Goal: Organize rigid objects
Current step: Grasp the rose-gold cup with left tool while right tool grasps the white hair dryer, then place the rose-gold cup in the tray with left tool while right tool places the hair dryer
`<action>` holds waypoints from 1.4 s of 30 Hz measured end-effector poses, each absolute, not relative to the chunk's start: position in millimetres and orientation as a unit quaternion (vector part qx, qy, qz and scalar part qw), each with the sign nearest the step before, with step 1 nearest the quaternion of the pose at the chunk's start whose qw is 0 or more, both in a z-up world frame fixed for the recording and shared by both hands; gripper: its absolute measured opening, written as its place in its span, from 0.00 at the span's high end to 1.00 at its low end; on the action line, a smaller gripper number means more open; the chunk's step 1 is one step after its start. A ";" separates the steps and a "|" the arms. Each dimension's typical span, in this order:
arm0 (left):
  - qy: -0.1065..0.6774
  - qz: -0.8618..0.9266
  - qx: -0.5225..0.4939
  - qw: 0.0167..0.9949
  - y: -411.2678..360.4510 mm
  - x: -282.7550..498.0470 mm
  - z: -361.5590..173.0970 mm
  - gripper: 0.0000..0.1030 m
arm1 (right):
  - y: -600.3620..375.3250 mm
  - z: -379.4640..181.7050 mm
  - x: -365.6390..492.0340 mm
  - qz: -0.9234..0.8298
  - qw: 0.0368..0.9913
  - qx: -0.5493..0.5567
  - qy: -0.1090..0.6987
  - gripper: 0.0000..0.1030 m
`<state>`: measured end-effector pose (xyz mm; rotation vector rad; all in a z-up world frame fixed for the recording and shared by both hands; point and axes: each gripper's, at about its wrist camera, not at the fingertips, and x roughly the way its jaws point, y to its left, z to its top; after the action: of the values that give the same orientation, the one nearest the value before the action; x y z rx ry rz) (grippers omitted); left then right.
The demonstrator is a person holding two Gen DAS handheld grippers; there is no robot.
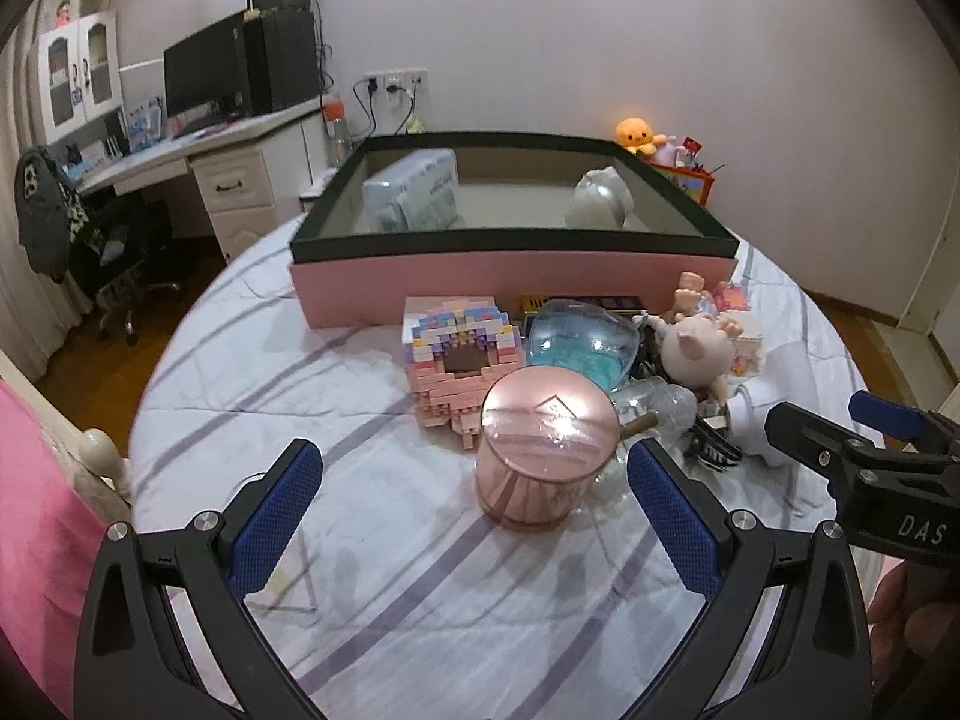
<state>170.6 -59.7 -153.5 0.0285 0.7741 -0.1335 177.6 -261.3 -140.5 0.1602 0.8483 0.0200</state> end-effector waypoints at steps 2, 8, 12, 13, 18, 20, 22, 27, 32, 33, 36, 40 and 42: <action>0.379 -0.068 0.010 0.923 -62.2 176.2 -157.3 0.00 | -261.8 -144.9 183.0 0.013 0.907 0.078 0.415 0.01; 0.385 -0.119 -0.005 0.915 -71.3 183.6 -162.5 0.11 | -260.0 -160.4 196.1 0.033 0.897 0.082 0.432 0.23; 0.395 -0.150 -0.013 0.906 -79.8 184.3 -165.8 0.28 | -252.9 -160.0 197.3 0.053 0.897 0.080 0.431 0.37; 0.393 -0.152 -0.014 0.907 -80.3 183.8 -165.8 0.29 | -251.2 -159.8 197.1 0.054 0.897 0.077 0.432 0.37; 0.392 -0.169 -0.026 0.904 -75.5 183.2 -162.6 0.50 | -255.9 -158.7 193.7 0.057 0.897 0.090 0.429 0.41; 0.392 -0.170 -0.024 0.904 -74.7 182.3 -161.2 0.50 | -255.7 -156.7 191.8 0.056 0.898 0.091 0.427 0.41; 0.394 -0.171 -0.032 0.903 -71.0 181.9 -161.0 0.51 | -255.0 -154.7 190.9 0.055 0.899 0.091 0.425 0.41; 0.391 -0.164 -0.038 0.905 -60.6 177.7 -158.7 0.51 | -254.4 -149.1 184.8 0.055 0.901 0.092 0.421 0.41; 0.389 -0.156 -0.040 0.907 -51.9 173.8 -156.9 0.51 | -255.6 -144.4 179.7 0.054 0.903 0.094 0.416 0.41; 0.389 -0.155 -0.040 0.907 -50.7 173.0 -156.2 0.51 | -255.2 -143.1 179.1 0.054 0.903 0.093 0.415 0.41; 0.387 -0.152 -0.039 0.908 -47.1 170.4 -152.3 0.51 | -253.8 -137.8 176.5 0.055 0.906 0.092 0.410 0.41; 0.379 -0.147 -0.033 0.913 -42.4 166.8 -141.0 0.51 | -251.9 -126.6 172.9 0.057 0.910 0.089 0.401 0.41; 0.371 -0.145 -0.032 0.917 -39.9 167.1 -132.6 0.51 | -250.9 -117.5 171.4 0.062 0.913 0.088 0.393 0.41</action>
<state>167.1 -39.9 -132.6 -0.0656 0.7640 -0.2976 171.4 -250.9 -117.5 0.1809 0.8097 0.1268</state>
